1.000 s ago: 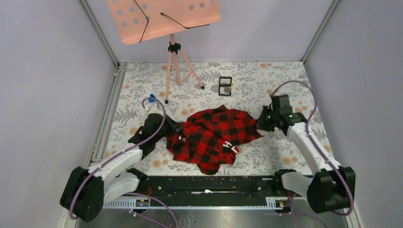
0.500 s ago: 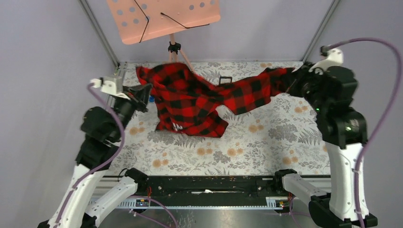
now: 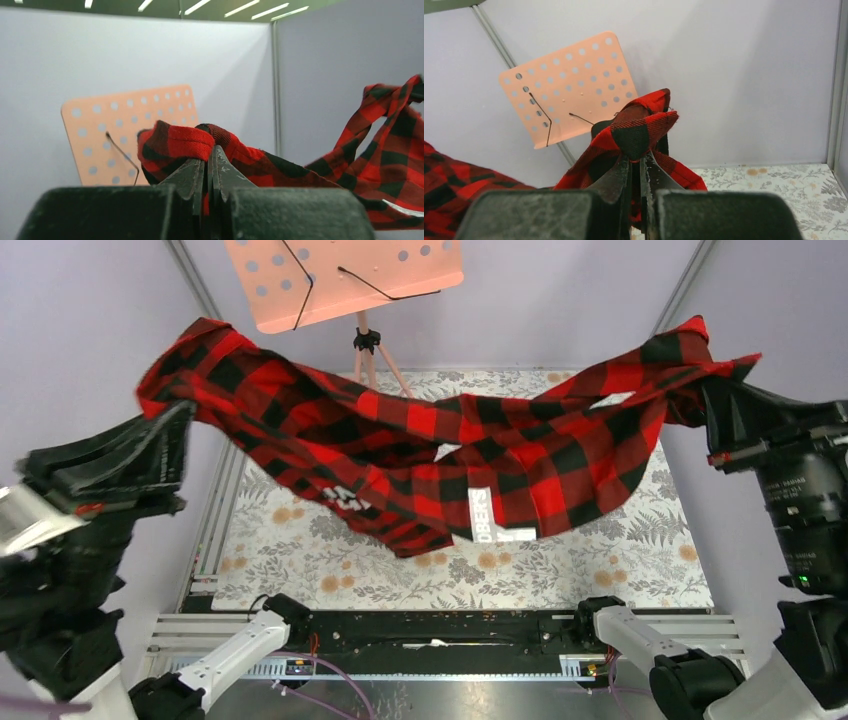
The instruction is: Pin the brooch onto the clothing
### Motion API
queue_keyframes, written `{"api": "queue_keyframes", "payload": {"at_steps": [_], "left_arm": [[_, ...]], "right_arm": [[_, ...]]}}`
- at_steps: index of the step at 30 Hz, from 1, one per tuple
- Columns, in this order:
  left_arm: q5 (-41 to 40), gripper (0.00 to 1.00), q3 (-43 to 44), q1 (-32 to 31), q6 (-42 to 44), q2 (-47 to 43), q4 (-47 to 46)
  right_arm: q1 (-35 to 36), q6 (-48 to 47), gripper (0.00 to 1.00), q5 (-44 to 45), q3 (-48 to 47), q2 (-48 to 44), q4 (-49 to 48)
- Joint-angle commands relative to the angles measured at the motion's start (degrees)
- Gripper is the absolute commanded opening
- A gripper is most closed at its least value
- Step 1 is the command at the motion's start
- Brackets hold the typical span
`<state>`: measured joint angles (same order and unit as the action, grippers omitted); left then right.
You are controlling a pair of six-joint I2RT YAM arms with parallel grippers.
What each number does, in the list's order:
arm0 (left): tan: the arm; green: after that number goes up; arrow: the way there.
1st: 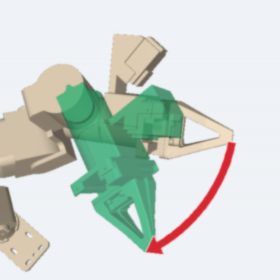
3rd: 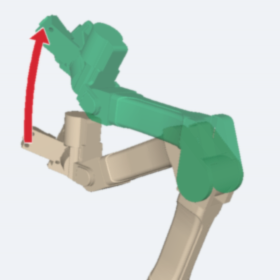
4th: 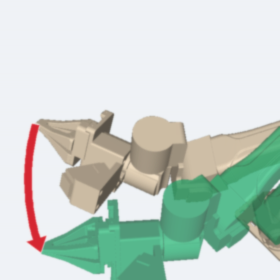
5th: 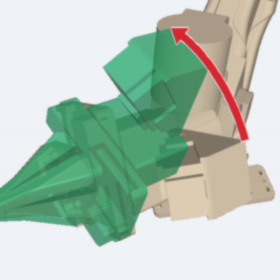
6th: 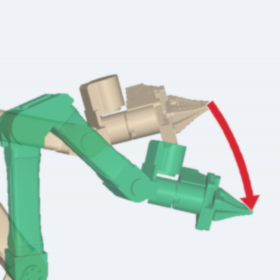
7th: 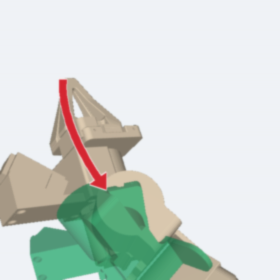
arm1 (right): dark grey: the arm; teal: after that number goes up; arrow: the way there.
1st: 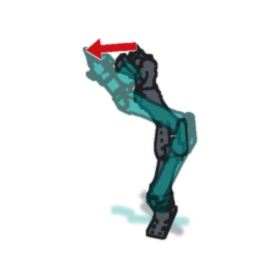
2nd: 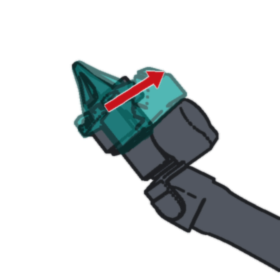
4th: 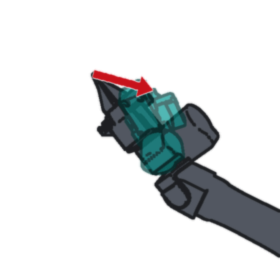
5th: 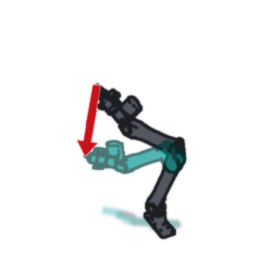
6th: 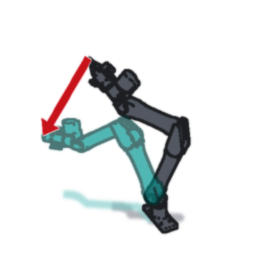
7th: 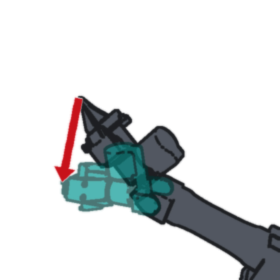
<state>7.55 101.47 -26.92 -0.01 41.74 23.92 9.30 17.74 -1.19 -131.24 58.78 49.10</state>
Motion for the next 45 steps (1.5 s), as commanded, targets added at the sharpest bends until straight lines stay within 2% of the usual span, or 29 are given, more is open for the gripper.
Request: {"api": "queue_keyframes", "payload": {"at_steps": [1,9,16,17,20,22,23,27,29,31,35,39,45], "left_arm": [[5.80,0.00,8.11,0.02,0.19,2.58,1.16],[6.29,0.00,12.04,0.02,-5.81,5.29,1.03],[6.65,0.00,4.80,0.03,-8.22,6.24,1.92],[6.21,0.00,2.74,0.02,-8.31,5.94,2.18],[5.47,0.00,-5.37,0.02,-8.02,3.89,1.49],[5.95,0.00,-10.88,0.02,-7.31,2.39,1.06],[5.99,0.00,-13.42,0.02,-7.13,1.32,0.89],[4.29,0.00,-23.83,0.02,-6.57,-2.47,-1.25],[4.17,0.00,-26.82,0.03,-5.42,-4.09,-2.03],[4.14,0.00,-28.07,0.02,-4.53,-4.82,-1.75],[4.51,0.00,-27.43,0.02,-2.84,-3.69,1.99],[6.78,0.00,-27.11,0.02,-2.11,-3.04,3.38],[6.70,0.00,-25.92,0.02,-1.85,-2.90,4.79]], "right_arm": [[-0.31,-0.49,0.00,-1.63,4.01,-1.39,1.07],[-0.33,6.26,0.00,-2.53,42.91,-9.60,-8.03],[-0.33,10.91,0.02,-6.39,68.69,-8.65,-16.28],[-0.33,10.59,0.12,-6.74,70.85,-7.98,-16.75],[-0.28,9.13,0.59,-7.24,73.10,-6.30,-16.88],[-0.33,8.37,0.76,-8.24,74.43,-6.14,-17.61],[-0.29,8.09,0.78,-9.34,75.29,-6.24,-18.34],[-0.18,8.15,0.79,-18.58,81.46,-7.01,-24.16],[0.51,9.49,0.79,-26.36,87.03,-7.84,-31.42],[3.57,10.35,0.79,-30.47,90.69,-9.22,-36.26],[17.33,10.76,0.79,-29.07,97.38,-12.50,-46.08],[25.37,15.34,0.77,-25.46,102.31,-12.80,-57.58],[33.78,10.20,0.78,-18.97,100.08,-7.70,-60.17]]}}
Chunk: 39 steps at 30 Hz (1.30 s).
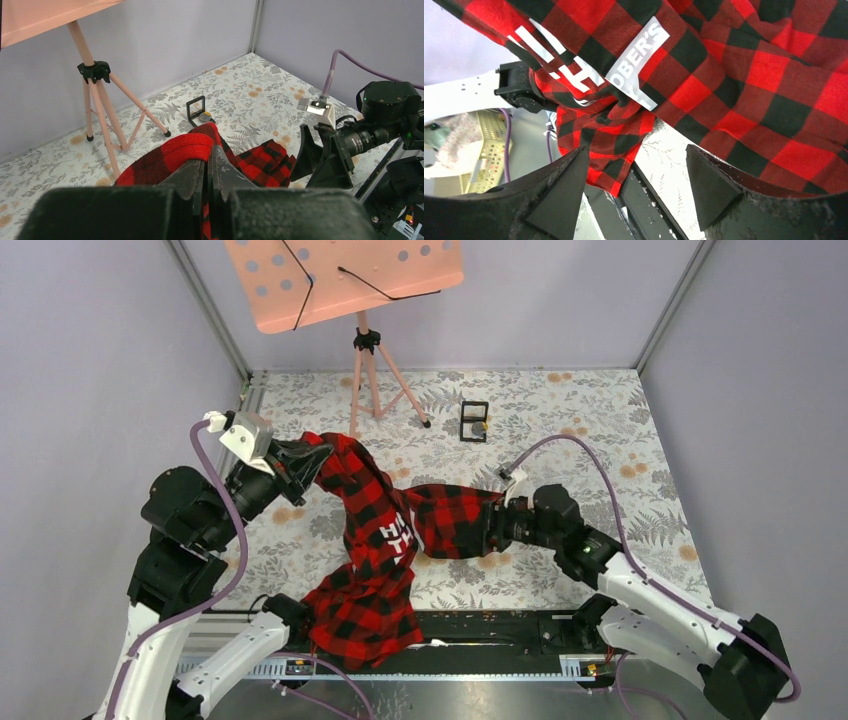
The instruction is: Pin the brooch onto the clothing
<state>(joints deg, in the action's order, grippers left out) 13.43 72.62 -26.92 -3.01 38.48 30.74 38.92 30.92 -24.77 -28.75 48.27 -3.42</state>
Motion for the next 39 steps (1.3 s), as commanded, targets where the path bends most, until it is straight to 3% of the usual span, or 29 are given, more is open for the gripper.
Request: {"api": "queue_keyframes", "payload": {"at_steps": [1,11,22,24,27,31,35,39], "left_arm": [[0.81,0.00,3.25,0.02,1.28,0.49,-1.64],[-0.81,0.00,7.48,0.03,2.33,1.63,1.00],[-0.71,0.00,10.42,0.02,2.57,2.61,2.57],[-1.62,0.00,10.86,0.02,2.57,2.42,2.57],[-5.65,0.00,12.60,0.02,2.57,2.70,3.63],[-15.30,0.00,14.05,0.07,5.33,2.80,3.69],[-22.38,0.00,14.76,0.02,6.98,2.92,2.13],[-22.11,0.00,14.74,0.02,7.05,2.57,-1.33]], "right_arm": [[5.09,-4.17,0.78,5.35,-3.23,4.10,-7.43],[18.34,-10.57,0.76,18.19,-7.18,16.46,-8.95],[19.43,-19.13,0.72,29.44,-14.63,30.99,-10.55],[19.40,-19.33,0.60,33.10,-15.79,31.81,-10.27],[19.36,-20.27,0.21,38.20,-17.78,28.21,-5.83],[19.39,-22.78,0.00,49.02,-21.72,17.00,5.56],[19.28,-29.19,0.00,57.65,-30.73,6.14,17.89],[19.27,-35.91,0.00,63.48,-42.15,1.82,25.48]]}}
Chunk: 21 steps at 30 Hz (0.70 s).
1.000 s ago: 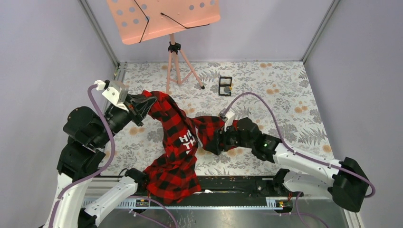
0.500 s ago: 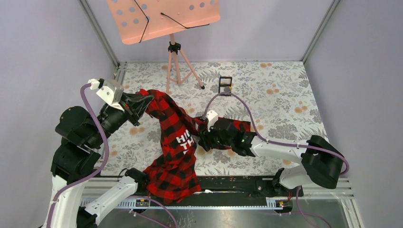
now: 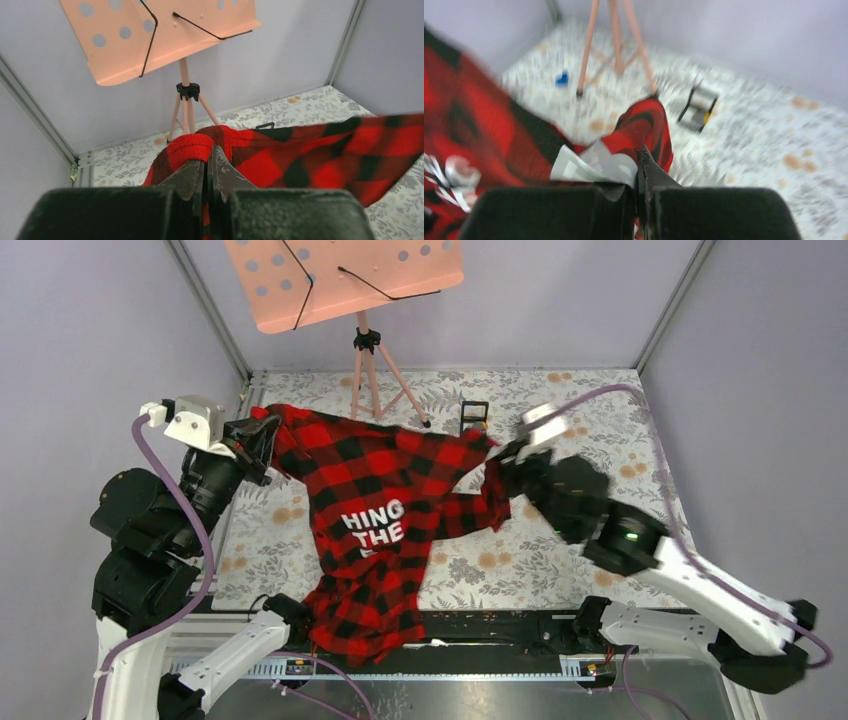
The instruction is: Pin the brooch onto the clothing
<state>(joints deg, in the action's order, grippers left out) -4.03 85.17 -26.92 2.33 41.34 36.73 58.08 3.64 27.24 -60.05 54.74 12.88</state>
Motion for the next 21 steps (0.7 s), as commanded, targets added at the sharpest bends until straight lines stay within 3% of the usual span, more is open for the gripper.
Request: {"api": "queue_keyframes", "payload": {"at_steps": [1,9,21], "left_arm": [[-3.78,0.00,2.36,0.02,1.76,-0.22,-8.12],[4.50,0.00,9.01,0.02,0.71,1.48,-11.05],[12.15,0.00,8.62,0.02,-6.84,-1.51,-13.73]], "right_arm": [[0.10,-10.16,0.00,12.49,-14.18,-4.79,10.78],[0.10,-16.20,0.00,4.01,-45.34,0.13,29.59],[0.10,-25.72,0.00,9.49,-58.71,-3.43,27.31]]}}
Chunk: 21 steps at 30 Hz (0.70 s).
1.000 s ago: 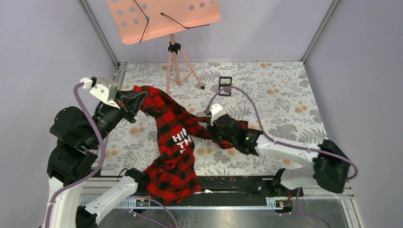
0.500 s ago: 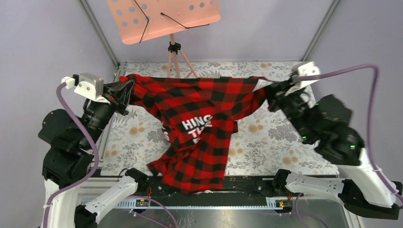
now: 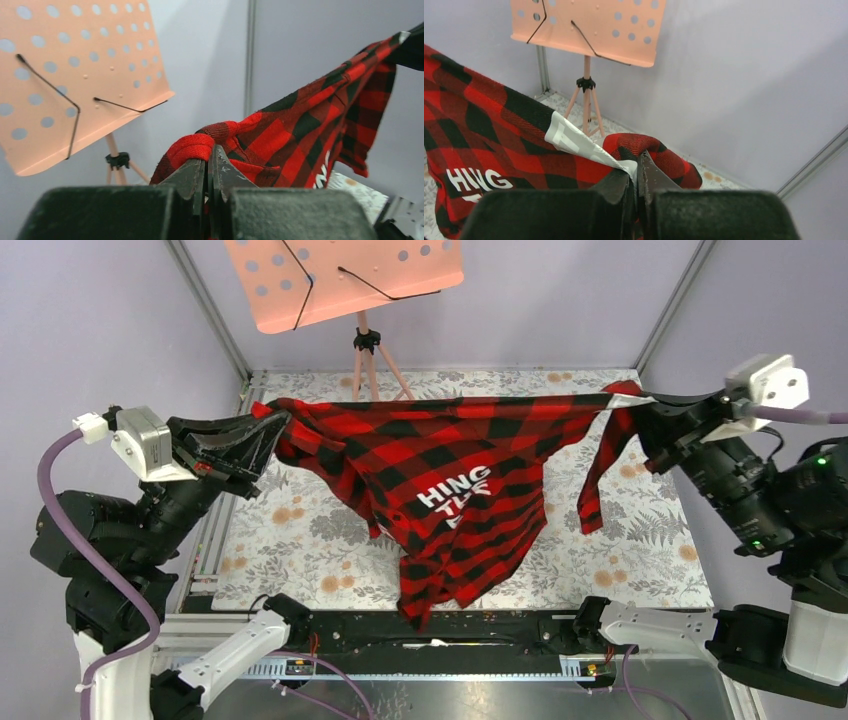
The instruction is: Pin the brooch onto the clothing
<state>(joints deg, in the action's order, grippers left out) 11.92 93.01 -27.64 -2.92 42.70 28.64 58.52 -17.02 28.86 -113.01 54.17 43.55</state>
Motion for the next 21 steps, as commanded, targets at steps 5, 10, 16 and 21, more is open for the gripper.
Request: {"api": "queue_keyframes", "payload": {"at_steps": [5,10,16,21], "left_arm": [[-2.61,0.00,7.96,0.74,-5.21,-1.82,0.19],[-2.99,0.00,14.67,0.74,-8.23,-0.06,5.32],[-7.58,0.00,7.39,0.74,-9.87,1.64,5.64],[-21.41,0.00,-2.71,0.74,-9.57,7.56,8.73]], "right_arm": [[-0.34,-6.29,0.00,9.22,-8.66,-1.70,-2.85],[-0.34,-8.21,0.00,11.39,-6.74,-0.85,-5.42],[-0.34,-11.41,0.00,18.48,3.97,-0.59,-13.77],[-1.89,-7.19,0.00,24.14,14.33,1.55,-15.54]]}}
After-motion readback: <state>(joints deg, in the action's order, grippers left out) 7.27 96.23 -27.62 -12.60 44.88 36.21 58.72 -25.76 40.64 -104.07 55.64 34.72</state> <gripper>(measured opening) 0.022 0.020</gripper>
